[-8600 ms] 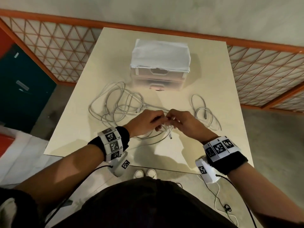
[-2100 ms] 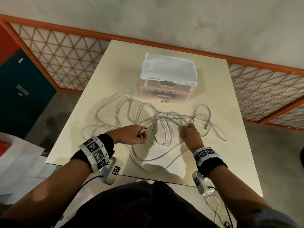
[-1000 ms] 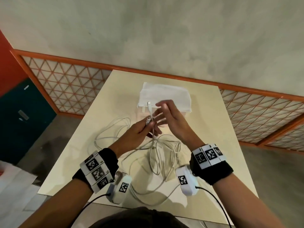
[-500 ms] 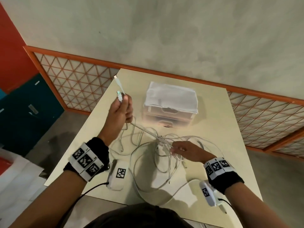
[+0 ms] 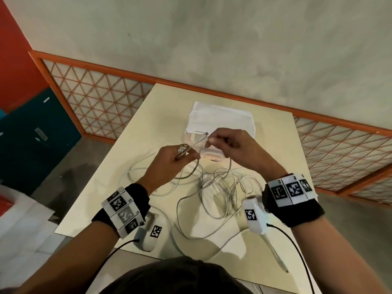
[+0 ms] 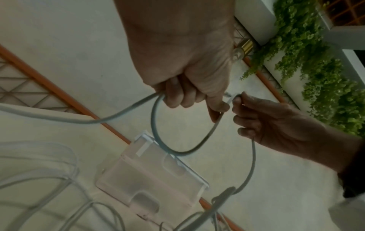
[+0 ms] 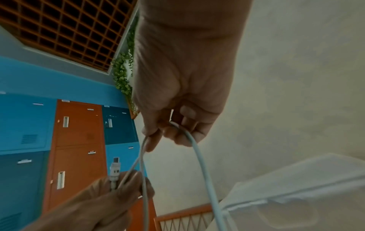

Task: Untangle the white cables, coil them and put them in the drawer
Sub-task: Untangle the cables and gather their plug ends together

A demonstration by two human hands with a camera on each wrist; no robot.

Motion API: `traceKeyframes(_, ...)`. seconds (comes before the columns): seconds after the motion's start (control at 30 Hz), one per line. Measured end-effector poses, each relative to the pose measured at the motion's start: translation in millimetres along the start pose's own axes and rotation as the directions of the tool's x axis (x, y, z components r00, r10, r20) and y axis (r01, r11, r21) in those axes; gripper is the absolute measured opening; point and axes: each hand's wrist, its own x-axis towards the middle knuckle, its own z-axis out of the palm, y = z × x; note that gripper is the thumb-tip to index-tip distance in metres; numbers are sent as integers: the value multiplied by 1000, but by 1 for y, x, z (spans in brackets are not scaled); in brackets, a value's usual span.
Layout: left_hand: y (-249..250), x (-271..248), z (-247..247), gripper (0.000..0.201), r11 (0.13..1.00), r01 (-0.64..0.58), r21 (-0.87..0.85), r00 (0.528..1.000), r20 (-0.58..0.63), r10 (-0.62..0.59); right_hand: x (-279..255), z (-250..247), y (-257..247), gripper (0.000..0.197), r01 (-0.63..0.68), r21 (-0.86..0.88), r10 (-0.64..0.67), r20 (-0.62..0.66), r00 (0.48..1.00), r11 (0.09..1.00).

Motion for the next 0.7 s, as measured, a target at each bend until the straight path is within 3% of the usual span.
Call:
traceKeyframes(0.1,1,-1,-5,21,1000,-28,-2,999,-18,28,0,7,7,17,-62,98,62,5,998,993)
traceKeyframes(0.23,-2,4,-23,31,995,-39,92,982,-179,55,-18,23,50,36,-187,75,176,134,975,980)
traceKeyframes(0.3,-3,6,-33,37,993,-57,100,952,-295,84,-32,29,75,45,-258,-40,261,183,948,965)
traceKeyframes(0.4,-11,8,-47,39,998,-22,63,892,-450,48,-54,24,108,38,-316,-210,356,192,914,925)
traceKeyframes(0.5,-27,13,-62,40,996,79,38,836,-547,-45,-71,11,132,32,-401,-161,423,146,894,902)
traceKeyframes(0.6,-39,17,-66,30,955,237,178,875,-467,-129,-71,3,133,29,-391,-69,394,28,919,918)
traceKeyframes(0.67,-39,15,-59,19,934,270,233,902,-402,-161,-64,0,121,28,-378,-112,376,-39,926,919)
traceKeyframes(0.7,-38,13,-53,25,939,267,218,912,-371,-174,-59,0,113,26,-353,-148,350,-48,936,924)
